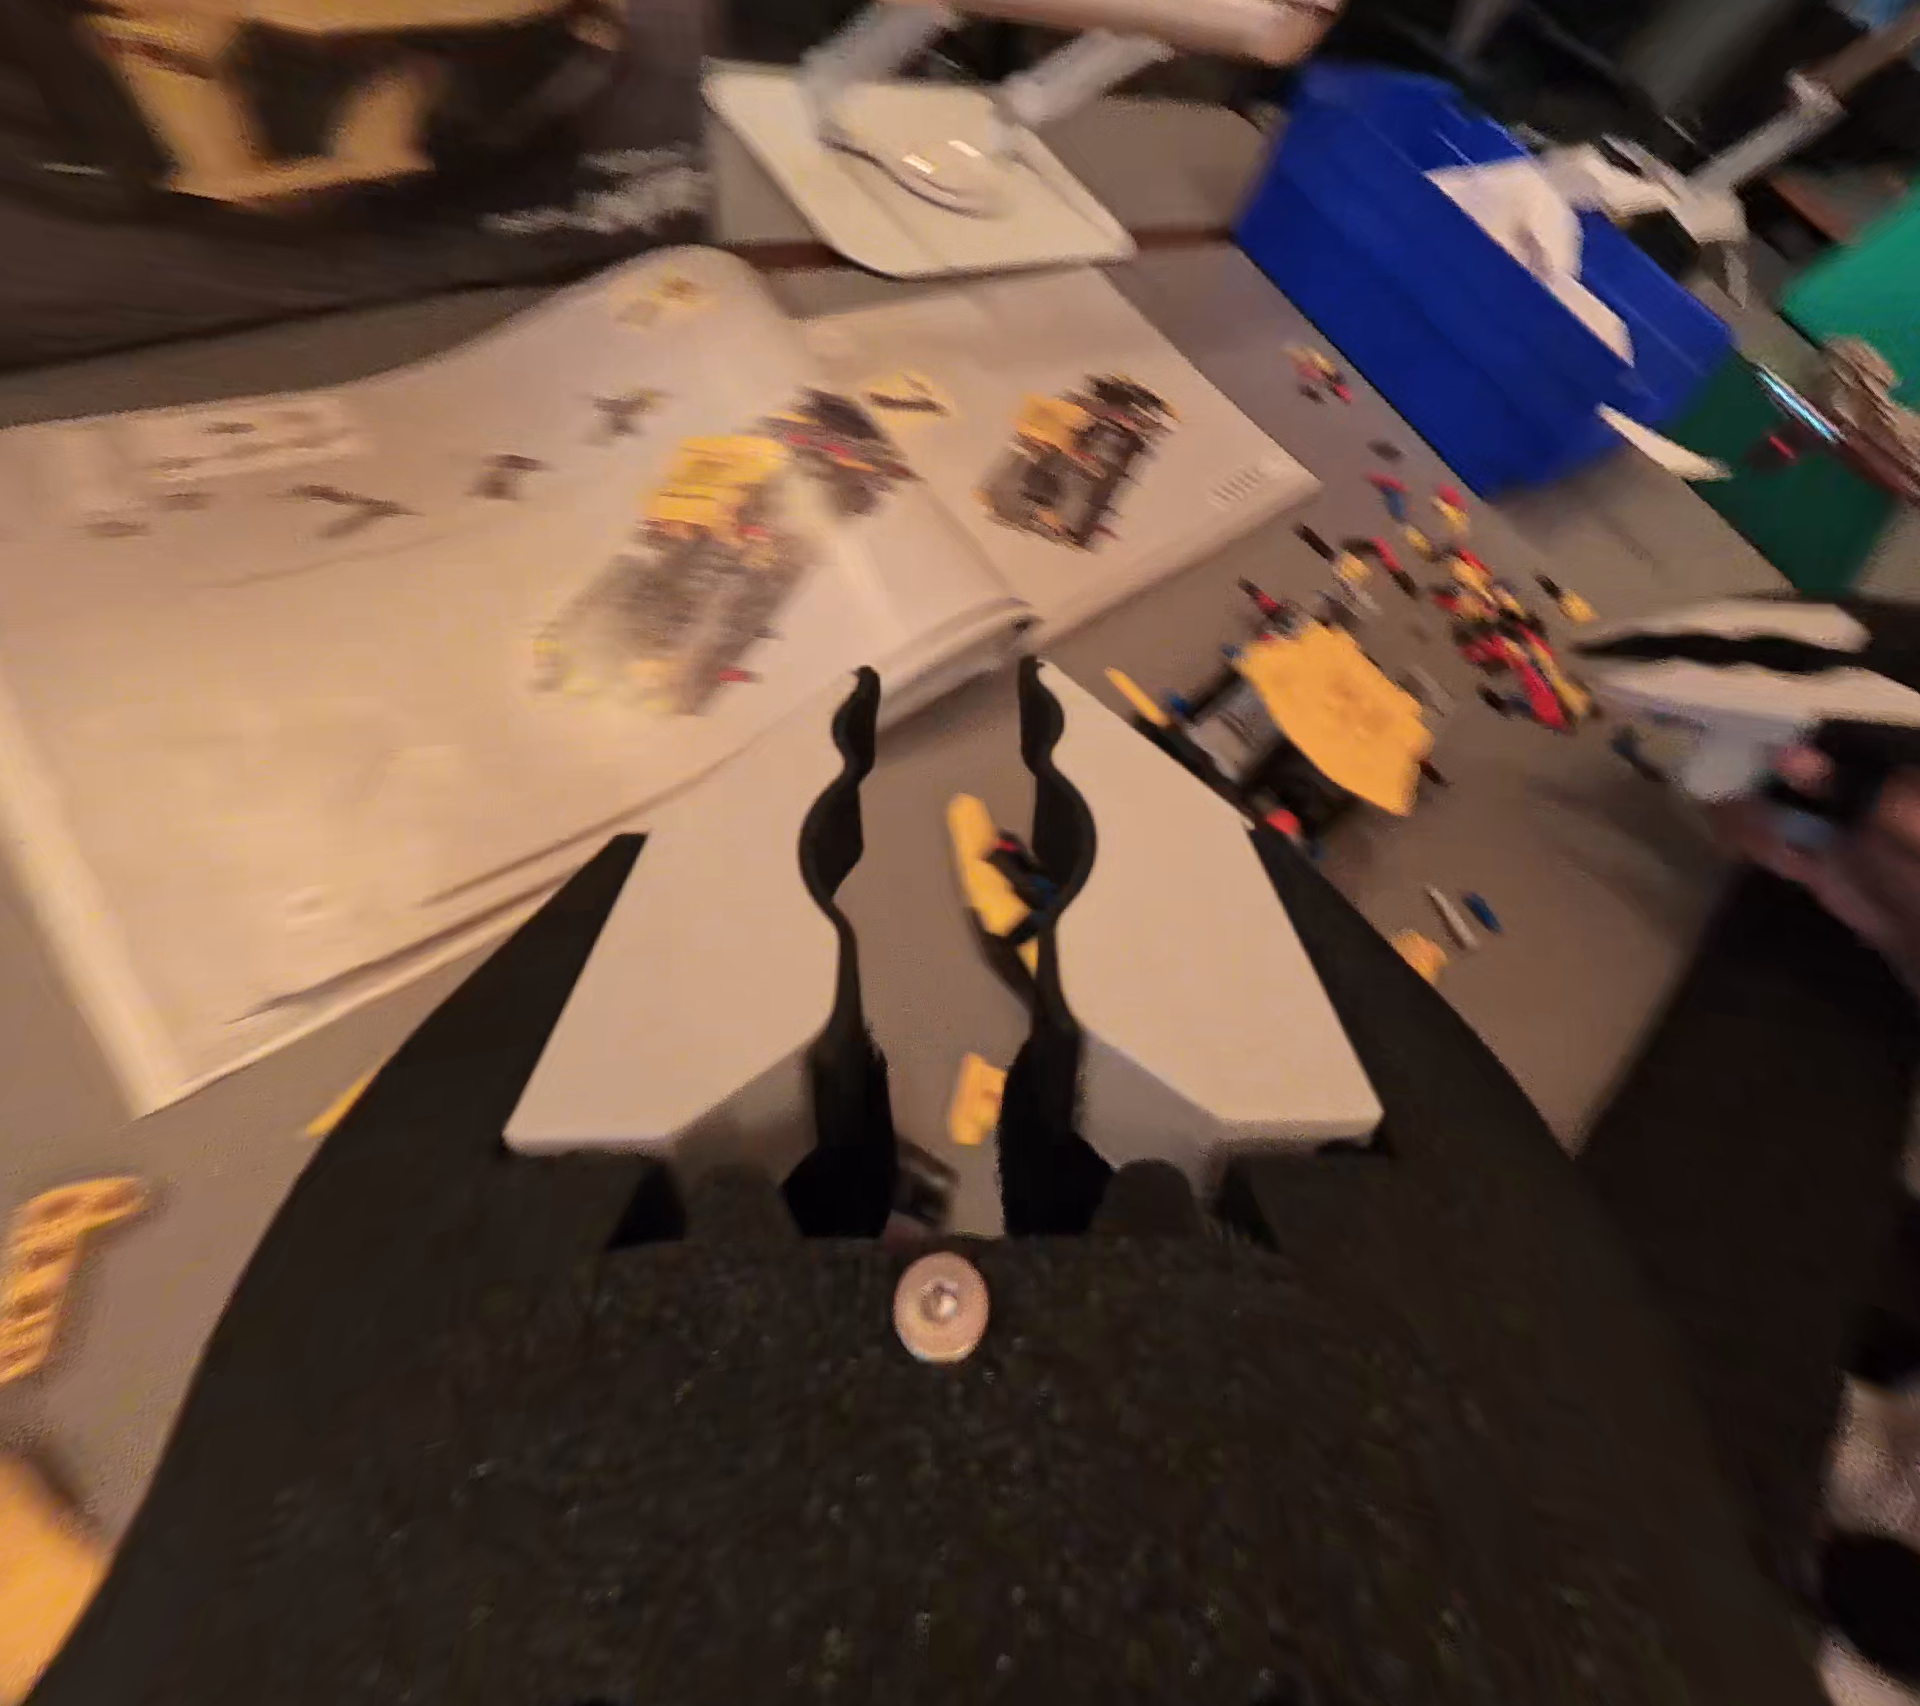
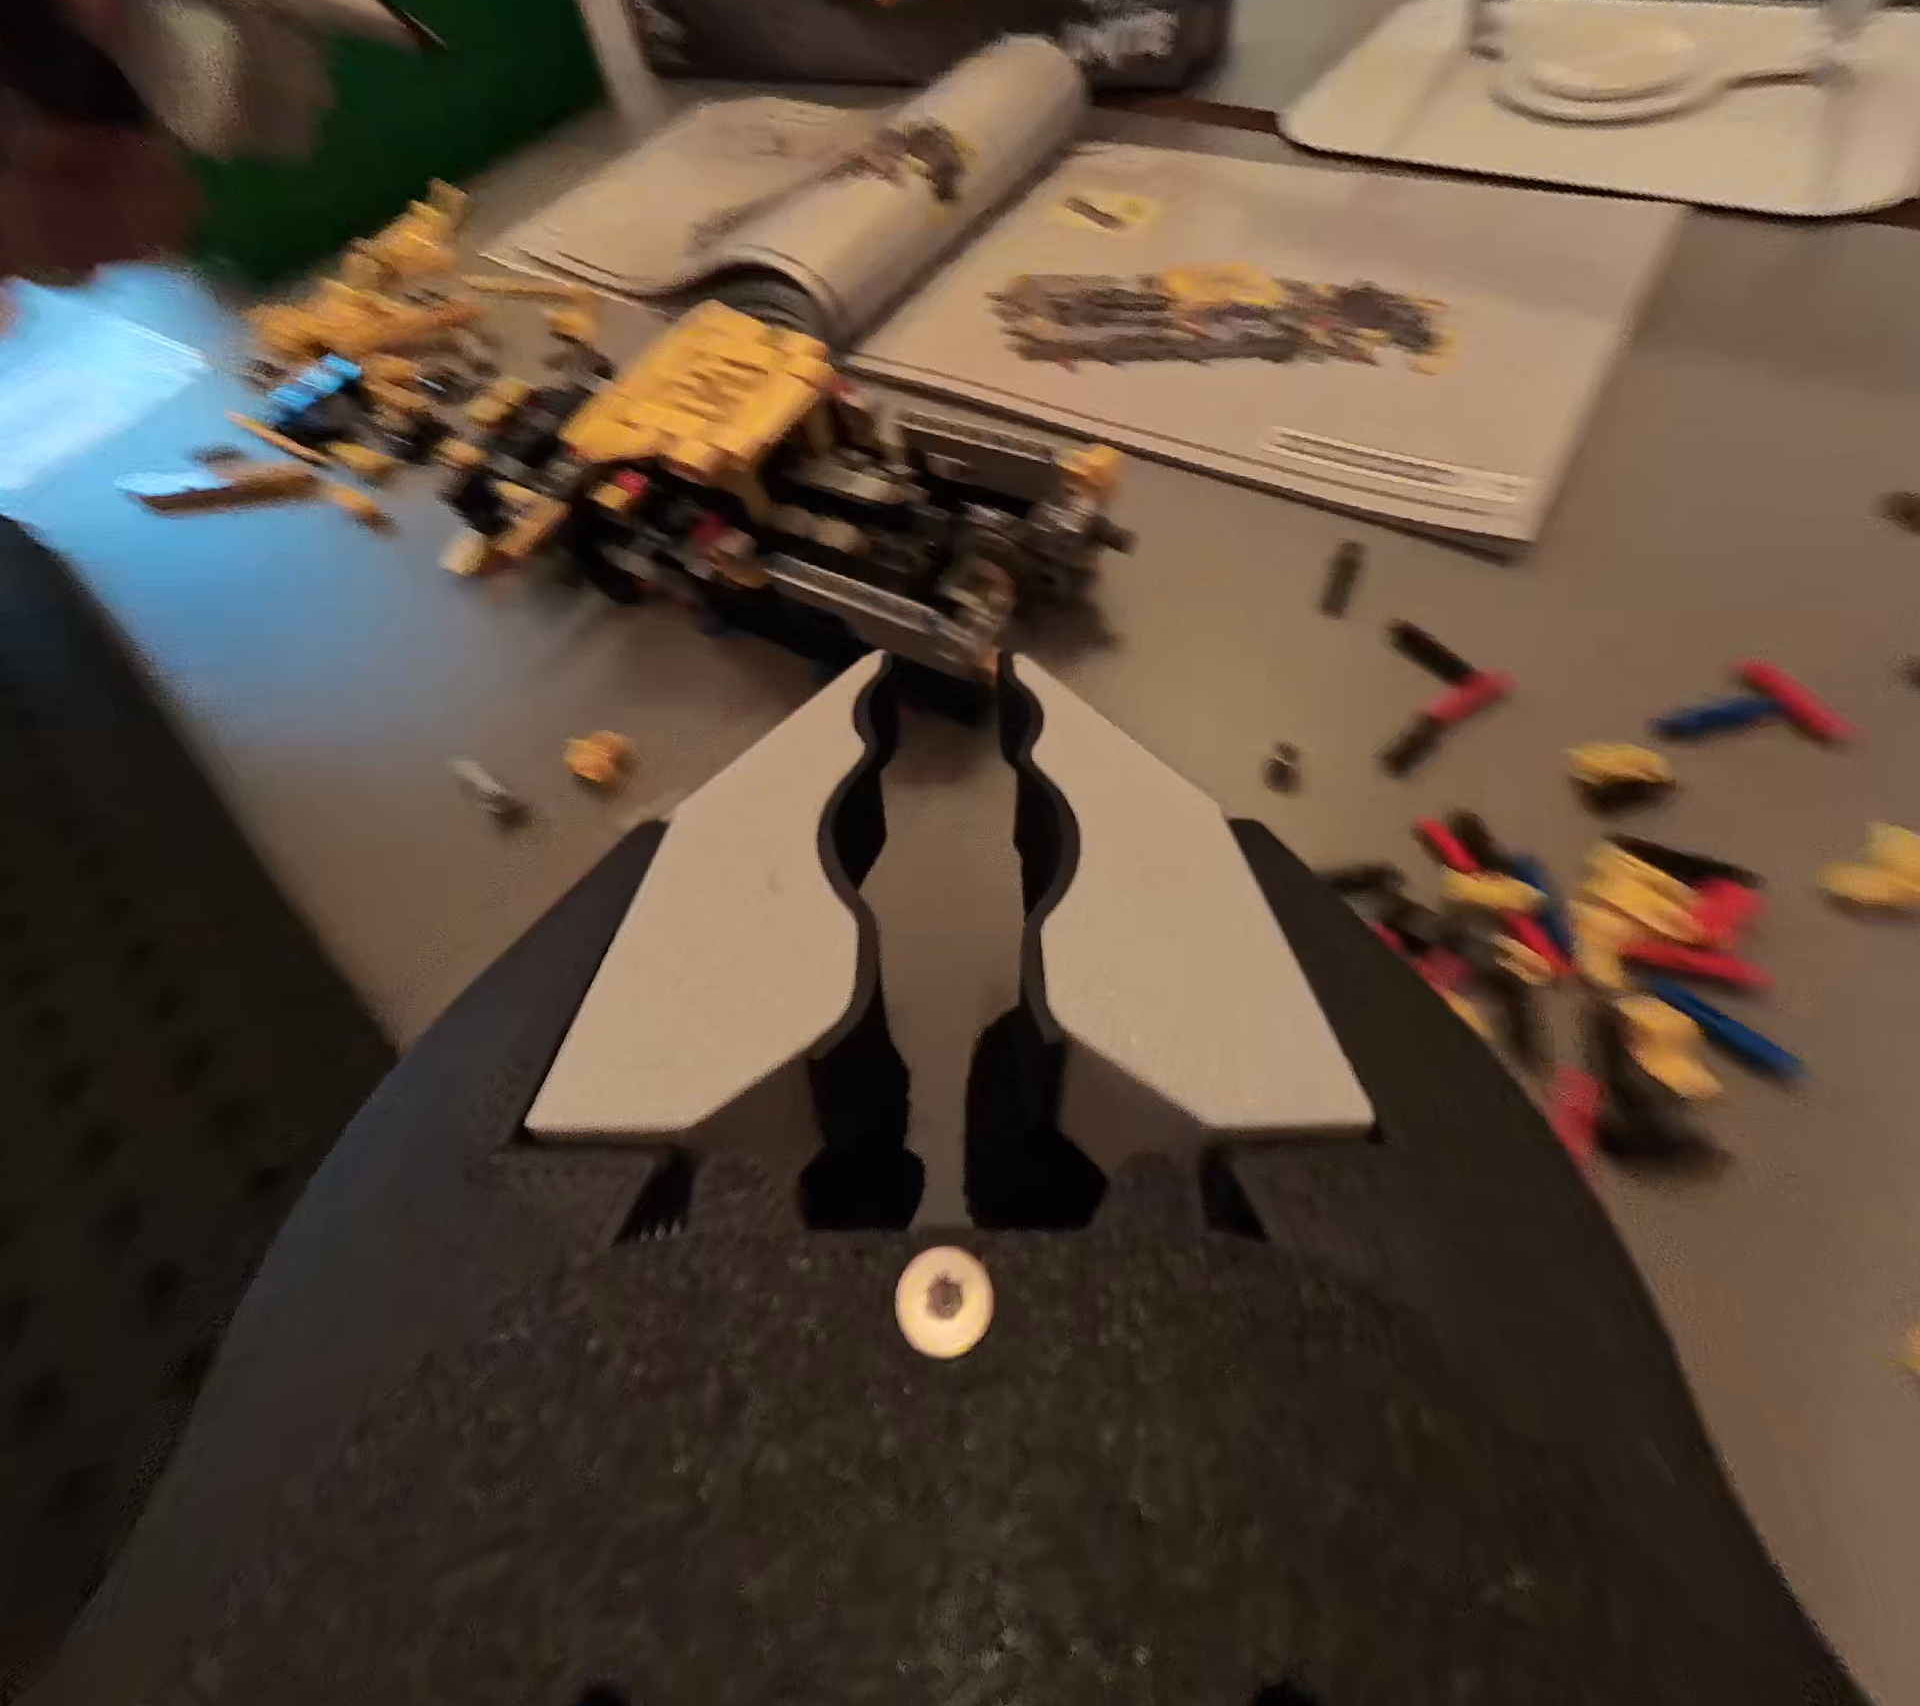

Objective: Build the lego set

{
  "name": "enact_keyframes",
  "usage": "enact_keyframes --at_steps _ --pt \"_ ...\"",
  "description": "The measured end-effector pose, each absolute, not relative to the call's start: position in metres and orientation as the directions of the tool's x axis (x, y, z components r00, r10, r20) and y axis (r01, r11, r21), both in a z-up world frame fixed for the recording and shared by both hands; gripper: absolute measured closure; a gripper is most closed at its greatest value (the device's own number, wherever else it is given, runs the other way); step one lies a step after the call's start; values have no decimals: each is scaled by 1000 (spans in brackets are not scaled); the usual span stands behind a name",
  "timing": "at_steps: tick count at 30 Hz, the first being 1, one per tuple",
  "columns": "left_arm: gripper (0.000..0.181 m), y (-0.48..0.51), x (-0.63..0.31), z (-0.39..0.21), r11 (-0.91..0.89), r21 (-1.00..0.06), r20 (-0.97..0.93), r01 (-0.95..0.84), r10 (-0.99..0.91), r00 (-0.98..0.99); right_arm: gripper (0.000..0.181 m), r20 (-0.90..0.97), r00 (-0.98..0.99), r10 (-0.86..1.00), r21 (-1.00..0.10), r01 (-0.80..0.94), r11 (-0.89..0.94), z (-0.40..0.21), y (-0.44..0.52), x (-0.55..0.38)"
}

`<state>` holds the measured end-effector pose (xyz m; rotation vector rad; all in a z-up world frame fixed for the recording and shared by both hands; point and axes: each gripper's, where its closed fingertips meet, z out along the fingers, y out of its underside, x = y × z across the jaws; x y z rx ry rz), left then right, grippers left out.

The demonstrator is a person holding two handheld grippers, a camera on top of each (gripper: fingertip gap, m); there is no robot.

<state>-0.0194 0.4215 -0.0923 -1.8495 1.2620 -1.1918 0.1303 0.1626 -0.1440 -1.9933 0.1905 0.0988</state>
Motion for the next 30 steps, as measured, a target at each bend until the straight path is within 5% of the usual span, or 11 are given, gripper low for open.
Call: enact_keyframes --at_steps 8,30 --pt "158 484 -16 -83 -462 -840 404 -284 -882 242 155 147 913 -380 -759 -142 -636 -165 72 220" --pt "160 480 24 -105 -368 -838 284 -402 -925 253 174 87 991 -101 -625 -25 -780 -208 114 230"
